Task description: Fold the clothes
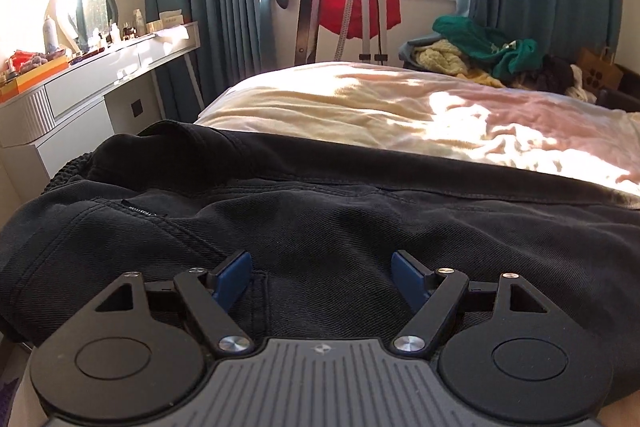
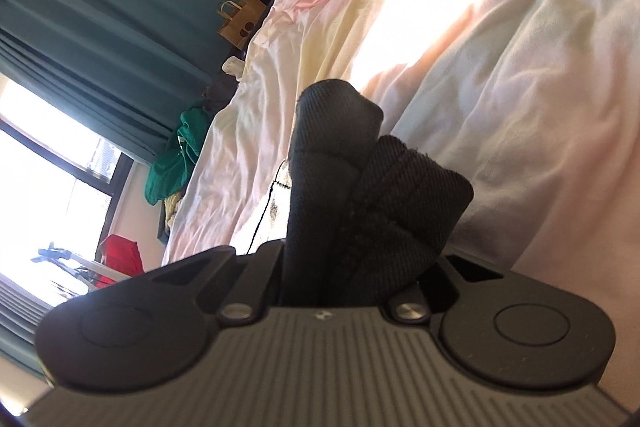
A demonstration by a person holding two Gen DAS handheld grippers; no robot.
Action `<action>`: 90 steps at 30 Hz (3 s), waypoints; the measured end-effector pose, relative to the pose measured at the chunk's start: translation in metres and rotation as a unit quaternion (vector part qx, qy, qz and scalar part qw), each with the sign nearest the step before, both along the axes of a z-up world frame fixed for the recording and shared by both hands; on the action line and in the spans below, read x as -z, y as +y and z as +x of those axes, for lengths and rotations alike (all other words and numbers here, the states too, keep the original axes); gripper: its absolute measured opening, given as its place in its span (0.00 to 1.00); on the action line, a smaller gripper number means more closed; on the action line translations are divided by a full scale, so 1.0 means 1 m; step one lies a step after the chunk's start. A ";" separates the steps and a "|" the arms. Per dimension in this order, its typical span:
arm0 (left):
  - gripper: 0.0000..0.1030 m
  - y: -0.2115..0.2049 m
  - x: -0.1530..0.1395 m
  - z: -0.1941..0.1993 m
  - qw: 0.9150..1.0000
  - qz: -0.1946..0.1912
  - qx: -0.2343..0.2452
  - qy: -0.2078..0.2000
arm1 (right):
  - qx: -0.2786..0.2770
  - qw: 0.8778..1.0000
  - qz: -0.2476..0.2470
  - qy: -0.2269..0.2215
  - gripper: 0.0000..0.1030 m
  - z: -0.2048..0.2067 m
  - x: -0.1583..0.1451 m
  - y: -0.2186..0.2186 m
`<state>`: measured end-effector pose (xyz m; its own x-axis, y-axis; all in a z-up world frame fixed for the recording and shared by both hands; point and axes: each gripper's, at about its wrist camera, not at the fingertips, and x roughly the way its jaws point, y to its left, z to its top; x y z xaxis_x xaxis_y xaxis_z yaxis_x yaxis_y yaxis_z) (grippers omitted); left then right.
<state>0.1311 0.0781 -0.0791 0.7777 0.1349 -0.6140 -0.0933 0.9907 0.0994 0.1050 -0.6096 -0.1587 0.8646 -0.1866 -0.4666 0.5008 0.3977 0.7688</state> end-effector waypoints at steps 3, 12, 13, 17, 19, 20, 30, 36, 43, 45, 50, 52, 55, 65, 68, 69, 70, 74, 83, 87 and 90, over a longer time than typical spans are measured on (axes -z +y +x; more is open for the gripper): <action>0.77 -0.007 0.009 0.006 1.000 0.022 0.001 0.012 | -0.014 0.998 -0.052 0.010 0.12 0.002 -0.010 0.008; 0.77 -0.011 0.017 0.009 0.999 0.047 0.016 0.012 | -0.013 0.986 -0.163 0.038 0.12 0.011 -0.062 0.046; 0.77 -0.010 0.016 0.008 0.999 0.044 0.017 0.010 | -0.017 0.982 -0.186 0.032 0.12 0.014 -0.076 0.057; 0.77 -0.006 0.011 0.006 0.999 0.032 0.019 0.002 | -0.048 0.957 -0.284 -0.012 0.12 0.022 -0.132 0.118; 0.77 -0.004 0.007 0.004 1.000 0.023 0.018 -0.005 | -0.079 0.937 -0.339 -0.037 0.12 0.025 -0.157 0.162; 0.76 -0.002 0.005 0.003 1.000 0.017 0.014 -0.011 | -0.097 0.925 -0.364 -0.049 0.12 0.025 -0.166 0.187; 0.76 0.012 -0.019 -0.012 0.998 -0.035 -0.012 -0.057 | -0.370 0.802 -0.469 -0.027 0.12 0.027 -0.099 0.395; 0.76 0.016 -0.025 -0.014 0.996 -0.047 -0.018 -0.068 | -0.410 0.765 -0.495 -0.018 0.13 0.004 -0.052 0.423; 0.76 0.027 -0.038 -0.021 0.991 -0.090 -0.036 -0.090 | -0.422 0.774 -0.466 -0.069 0.13 0.005 -0.076 0.439; 0.77 0.030 -0.042 -0.023 0.989 -0.101 -0.043 -0.095 | -0.436 0.771 -0.461 -0.062 0.14 0.008 -0.063 0.446; 0.77 0.035 -0.044 -0.026 0.986 -0.125 -0.046 -0.102 | -0.439 0.773 -0.455 -0.058 0.17 0.008 -0.056 0.447; 0.77 0.033 -0.044 -0.025 0.986 -0.127 -0.040 -0.103 | -0.441 0.783 -0.435 -0.059 0.27 0.008 -0.062 0.441; 0.77 0.030 -0.043 -0.026 0.985 -0.132 -0.028 -0.104 | -0.466 0.778 -0.418 -0.054 0.60 0.000 -0.069 0.439; 0.77 0.003 -0.036 -0.039 0.986 -0.142 0.044 -0.078 | -0.514 0.786 -0.344 -0.008 0.69 -0.035 -0.109 0.399; 0.77 -0.007 -0.032 -0.041 0.983 -0.157 0.074 -0.063 | -0.501 0.802 -0.325 0.011 0.69 -0.038 -0.121 0.369; 0.77 -0.010 -0.030 -0.040 0.981 -0.167 0.085 -0.056 | -0.493 0.808 -0.322 0.013 0.69 -0.038 -0.124 0.356; 0.77 -0.013 -0.028 -0.040 0.978 -0.179 0.097 -0.050 | -0.486 0.812 -0.323 0.013 0.69 -0.037 -0.124 0.347; 0.77 -0.022 -0.017 -0.037 0.965 -0.230 0.120 -0.021 | -0.403 0.859 -0.310 0.055 0.70 -0.027 -0.107 0.309; 0.78 -0.019 0.004 -0.012 0.924 -0.345 0.166 0.013 | -0.327 0.912 -0.234 0.084 0.71 -0.008 -0.083 0.281; 0.79 -0.022 0.011 0.000 0.908 -0.380 0.176 0.030 | -0.325 0.915 -0.225 0.083 0.71 -0.008 -0.080 0.279; 0.79 -0.034 0.008 0.007 0.913 -0.356 0.197 0.039 | -0.326 0.915 -0.222 0.080 0.71 -0.008 -0.079 0.277</action>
